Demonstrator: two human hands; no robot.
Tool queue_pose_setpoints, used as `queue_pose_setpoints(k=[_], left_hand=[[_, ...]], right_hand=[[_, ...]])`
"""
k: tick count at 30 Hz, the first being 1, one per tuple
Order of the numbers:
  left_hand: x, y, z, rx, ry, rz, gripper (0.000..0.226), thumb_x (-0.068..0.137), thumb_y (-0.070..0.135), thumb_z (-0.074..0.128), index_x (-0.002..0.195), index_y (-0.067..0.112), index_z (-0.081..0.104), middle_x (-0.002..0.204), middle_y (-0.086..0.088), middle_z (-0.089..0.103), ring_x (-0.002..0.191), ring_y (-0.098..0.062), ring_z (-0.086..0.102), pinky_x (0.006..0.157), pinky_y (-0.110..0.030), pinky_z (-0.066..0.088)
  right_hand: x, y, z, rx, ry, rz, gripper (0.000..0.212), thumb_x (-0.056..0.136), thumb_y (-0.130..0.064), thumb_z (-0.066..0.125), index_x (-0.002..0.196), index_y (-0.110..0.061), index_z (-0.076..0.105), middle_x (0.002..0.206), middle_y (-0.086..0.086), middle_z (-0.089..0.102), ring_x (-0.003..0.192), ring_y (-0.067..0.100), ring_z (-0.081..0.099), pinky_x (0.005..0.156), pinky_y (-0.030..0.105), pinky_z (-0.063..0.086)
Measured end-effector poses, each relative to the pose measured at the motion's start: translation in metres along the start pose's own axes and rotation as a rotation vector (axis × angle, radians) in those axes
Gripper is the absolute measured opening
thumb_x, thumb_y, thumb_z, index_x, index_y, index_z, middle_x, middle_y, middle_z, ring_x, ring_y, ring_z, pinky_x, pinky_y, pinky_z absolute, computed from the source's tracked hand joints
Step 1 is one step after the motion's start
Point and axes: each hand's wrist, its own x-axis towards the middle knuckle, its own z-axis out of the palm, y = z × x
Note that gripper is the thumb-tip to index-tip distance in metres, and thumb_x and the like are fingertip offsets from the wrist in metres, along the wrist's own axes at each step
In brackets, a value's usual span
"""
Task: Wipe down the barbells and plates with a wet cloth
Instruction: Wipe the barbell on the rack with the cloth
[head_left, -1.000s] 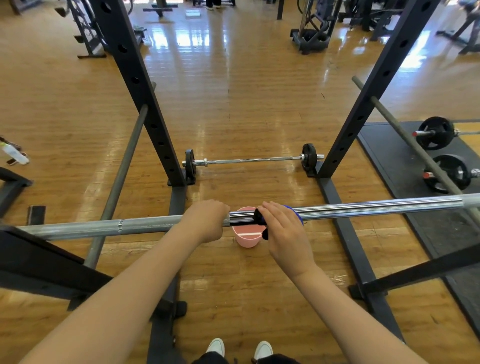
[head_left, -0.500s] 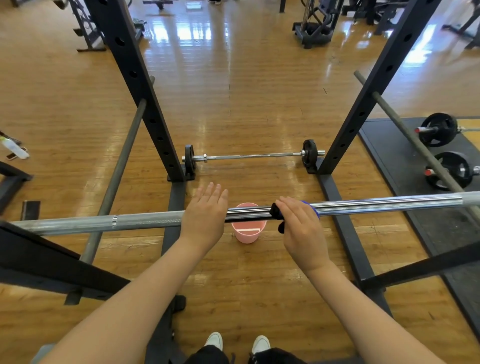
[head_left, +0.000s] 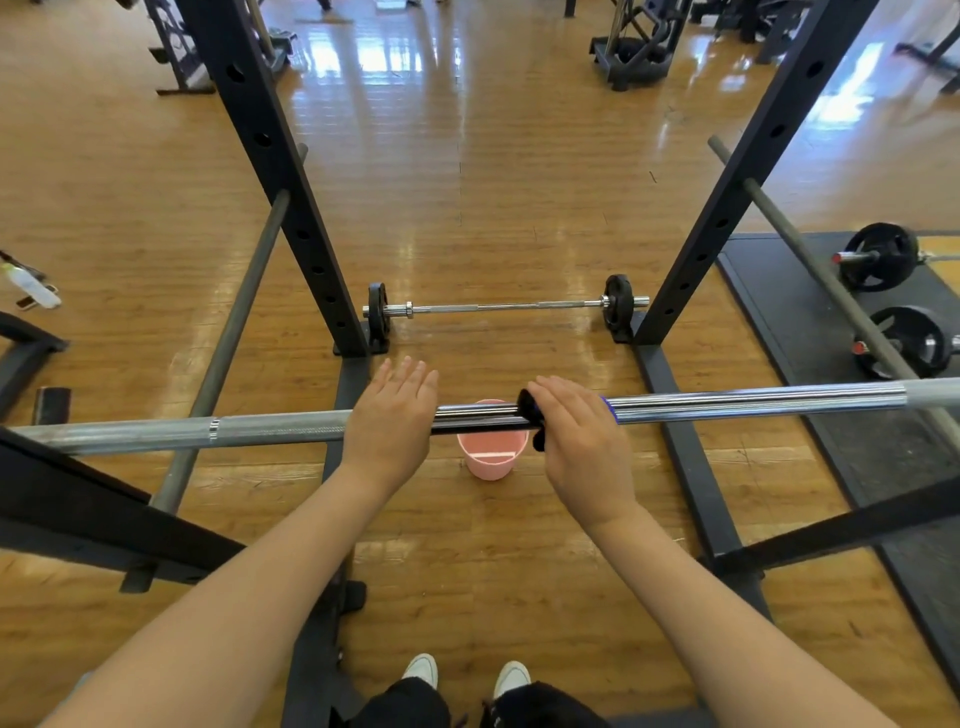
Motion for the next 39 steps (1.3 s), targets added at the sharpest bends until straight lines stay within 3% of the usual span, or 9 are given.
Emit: queue_pose_setpoints(k=[5, 8, 12, 18, 23, 28, 34, 37, 39], left_hand=[[-0.001, 0.001, -0.001, -0.002, 0.017, -0.004, 0.053, 0.056, -0.011, 0.078, 0.108, -0.006, 0.066, 0.109, -0.024, 0.067, 0.105, -0.037, 0.063, 0.097, -0.053, 0.042], [-0.001, 0.001, 0.0, -0.01, 0.031, -0.001, 0.053, 0.056, -0.013, 0.077, 0.107, -0.007, 0.066, 0.107, -0.024, 0.067, 0.104, -0.037, 0.064, 0.095, -0.053, 0.043], [-0.001, 0.001, 0.001, 0.009, 0.058, 0.001, 0.052, 0.057, -0.013, 0.076, 0.108, -0.008, 0.065, 0.107, -0.025, 0.067, 0.104, -0.038, 0.064, 0.097, -0.053, 0.04], [-0.001, 0.0, 0.003, 0.056, 0.067, 0.015, 0.054, 0.057, -0.012, 0.074, 0.11, -0.01, 0.064, 0.112, -0.027, 0.064, 0.108, -0.04, 0.061, 0.101, -0.052, 0.03], [-0.001, -0.001, 0.005, 0.041, 0.075, 0.02, 0.052, 0.06, -0.012, 0.073, 0.112, -0.009, 0.063, 0.114, -0.027, 0.063, 0.109, -0.041, 0.06, 0.098, -0.055, 0.038], [-0.001, -0.002, 0.006, 0.039, 0.05, 0.024, 0.051, 0.063, -0.008, 0.075, 0.112, -0.009, 0.063, 0.115, -0.027, 0.063, 0.11, -0.041, 0.06, 0.098, -0.054, 0.039], [0.0, -0.001, 0.003, 0.013, -0.01, 0.018, 0.053, 0.062, -0.009, 0.075, 0.113, -0.008, 0.063, 0.116, -0.027, 0.062, 0.111, -0.041, 0.059, 0.099, -0.054, 0.039], [0.0, -0.001, 0.002, 0.01, -0.042, 0.016, 0.054, 0.061, -0.01, 0.075, 0.113, -0.008, 0.063, 0.115, -0.027, 0.063, 0.111, -0.041, 0.059, 0.1, -0.053, 0.038], [-0.001, -0.002, 0.002, 0.011, -0.055, 0.008, 0.051, 0.062, -0.009, 0.075, 0.112, -0.007, 0.064, 0.115, -0.026, 0.063, 0.111, -0.04, 0.06, 0.1, -0.052, 0.039]], right_hand=[[0.003, -0.011, 0.011, 0.034, -0.128, -0.099, 0.035, 0.082, -0.005, 0.049, 0.112, 0.002, 0.066, 0.112, 0.015, 0.067, 0.105, 0.031, 0.062, 0.092, 0.042, 0.049], [-0.012, 0.019, 0.001, 0.001, -0.099, -0.019, 0.038, 0.083, -0.007, 0.045, 0.113, 0.002, 0.065, 0.113, 0.014, 0.066, 0.106, 0.03, 0.06, 0.095, 0.038, 0.043], [-0.006, 0.023, -0.009, -0.007, -0.086, 0.035, 0.039, 0.073, 0.007, 0.06, 0.112, 0.002, 0.065, 0.111, 0.015, 0.067, 0.104, 0.031, 0.061, 0.094, 0.042, 0.047], [0.015, -0.022, 0.011, 0.037, -0.153, -0.116, 0.04, 0.081, -0.008, 0.042, 0.112, 0.001, 0.066, 0.11, 0.014, 0.068, 0.104, 0.03, 0.062, 0.091, 0.041, 0.05], [-0.012, 0.013, 0.001, -0.006, -0.079, 0.011, 0.039, 0.08, -0.006, 0.044, 0.112, 0.003, 0.065, 0.113, 0.015, 0.066, 0.107, 0.029, 0.056, 0.095, 0.038, 0.042], [0.003, 0.015, -0.018, -0.014, -0.003, 0.148, 0.036, 0.086, -0.008, 0.041, 0.111, 0.004, 0.064, 0.108, 0.016, 0.067, 0.104, 0.029, 0.058, 0.093, 0.042, 0.047], [0.003, -0.023, 0.006, 0.018, -0.194, 0.012, 0.042, 0.082, -0.016, 0.041, 0.11, 0.003, 0.066, 0.11, 0.015, 0.067, 0.104, 0.032, 0.063, 0.093, 0.041, 0.049], [-0.011, 0.006, -0.008, -0.027, -0.138, 0.121, 0.037, 0.08, -0.003, 0.049, 0.114, 0.003, 0.063, 0.115, 0.015, 0.065, 0.109, 0.032, 0.059, 0.099, 0.039, 0.042], [-0.013, 0.023, -0.021, -0.077, -0.118, 0.189, 0.039, 0.076, 0.006, 0.054, 0.113, 0.003, 0.063, 0.112, 0.016, 0.066, 0.108, 0.032, 0.059, 0.096, 0.044, 0.046]])
